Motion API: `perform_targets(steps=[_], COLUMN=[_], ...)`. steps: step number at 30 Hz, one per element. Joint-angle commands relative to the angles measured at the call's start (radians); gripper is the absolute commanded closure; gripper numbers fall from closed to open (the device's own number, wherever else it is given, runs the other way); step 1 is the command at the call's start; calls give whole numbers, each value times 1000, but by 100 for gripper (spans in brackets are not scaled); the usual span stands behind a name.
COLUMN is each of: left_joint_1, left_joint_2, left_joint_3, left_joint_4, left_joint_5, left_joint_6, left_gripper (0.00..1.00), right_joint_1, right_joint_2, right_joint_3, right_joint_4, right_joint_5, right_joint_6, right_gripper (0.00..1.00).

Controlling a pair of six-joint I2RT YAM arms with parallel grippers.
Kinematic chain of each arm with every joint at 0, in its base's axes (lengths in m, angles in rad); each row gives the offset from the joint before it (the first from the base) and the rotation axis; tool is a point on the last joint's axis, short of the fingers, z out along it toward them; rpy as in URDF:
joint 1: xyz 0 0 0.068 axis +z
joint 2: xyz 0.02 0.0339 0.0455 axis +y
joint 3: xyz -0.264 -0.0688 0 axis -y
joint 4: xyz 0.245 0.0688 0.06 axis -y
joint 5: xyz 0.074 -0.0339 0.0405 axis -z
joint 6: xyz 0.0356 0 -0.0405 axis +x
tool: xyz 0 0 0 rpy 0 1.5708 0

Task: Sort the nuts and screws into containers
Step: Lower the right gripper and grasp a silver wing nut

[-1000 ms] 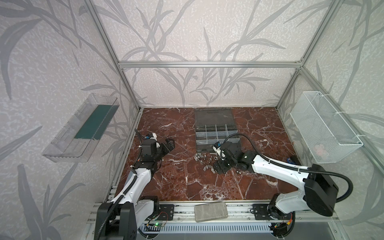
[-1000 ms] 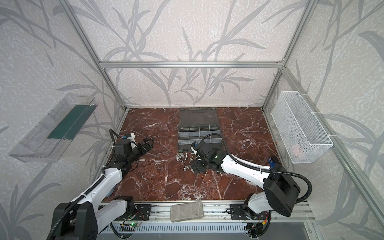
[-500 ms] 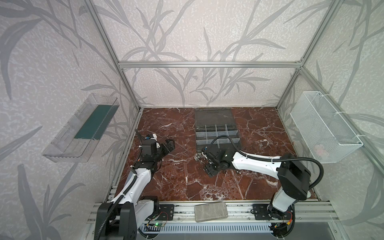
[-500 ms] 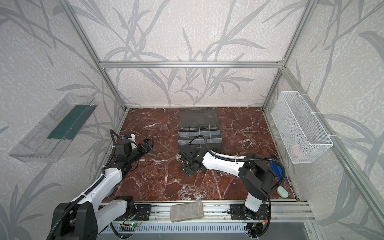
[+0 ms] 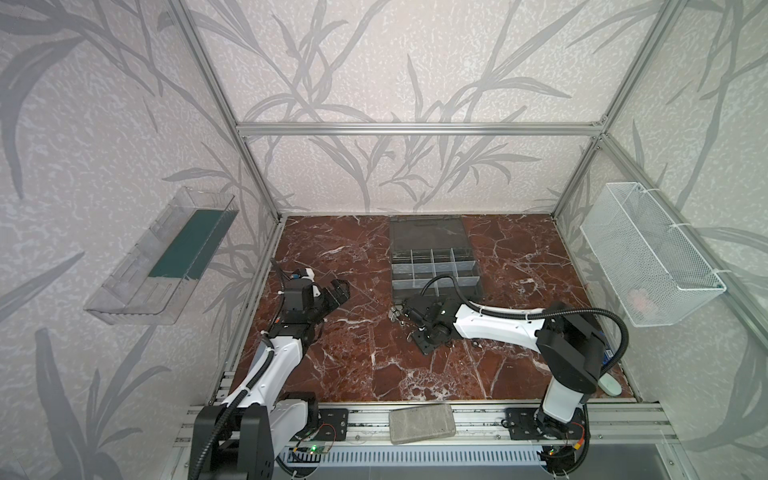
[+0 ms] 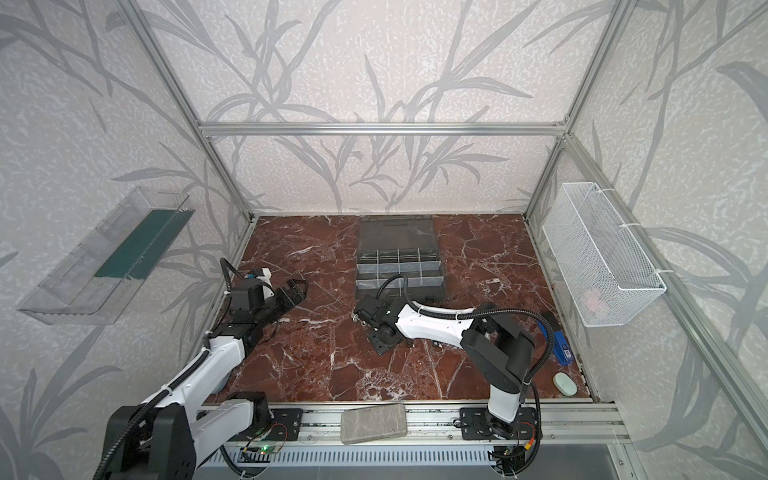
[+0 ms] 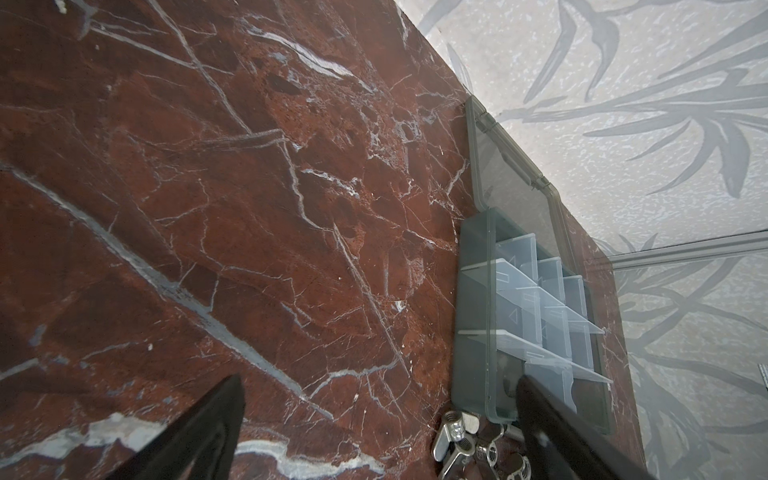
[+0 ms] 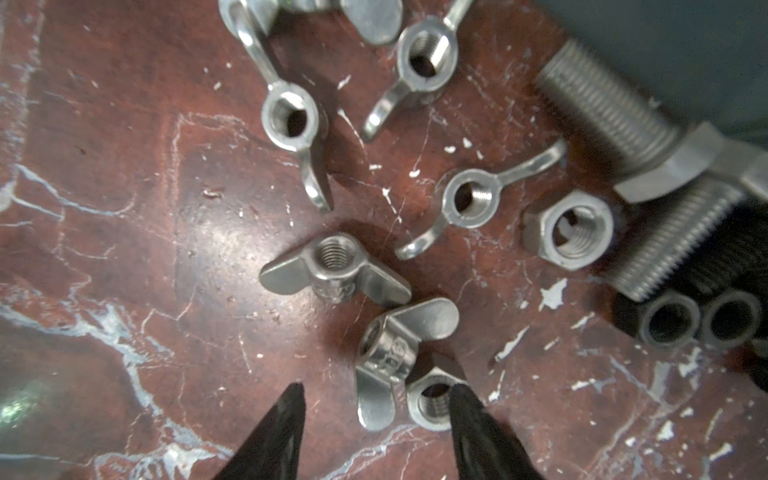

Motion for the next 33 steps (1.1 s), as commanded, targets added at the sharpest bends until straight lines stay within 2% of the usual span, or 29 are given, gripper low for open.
perform_targets(steps=[1,16,24,33], left_joint_1=[-3,-3,-4,-2], left_joint_2=[-7,4,16,14], left_joint_3=[1,-3,-1,-6], left_joint_4=[-7,-2,3,4], left_joint_5=[-10,-13,-13,-12], left_joint_6=[11,14,16,18], left_gripper=[1,1,1,1], right_joint_1=[3,2,2,4], right_joint_2=[17,47,87,65], right_joint_3=[30,50,86,75], right_joint_4=[-29,-31,-69,-95], right_joint_5=[26,46,35,38], right_joint_6=[17,-2,-8,5], right_gripper=[46,53,64,68])
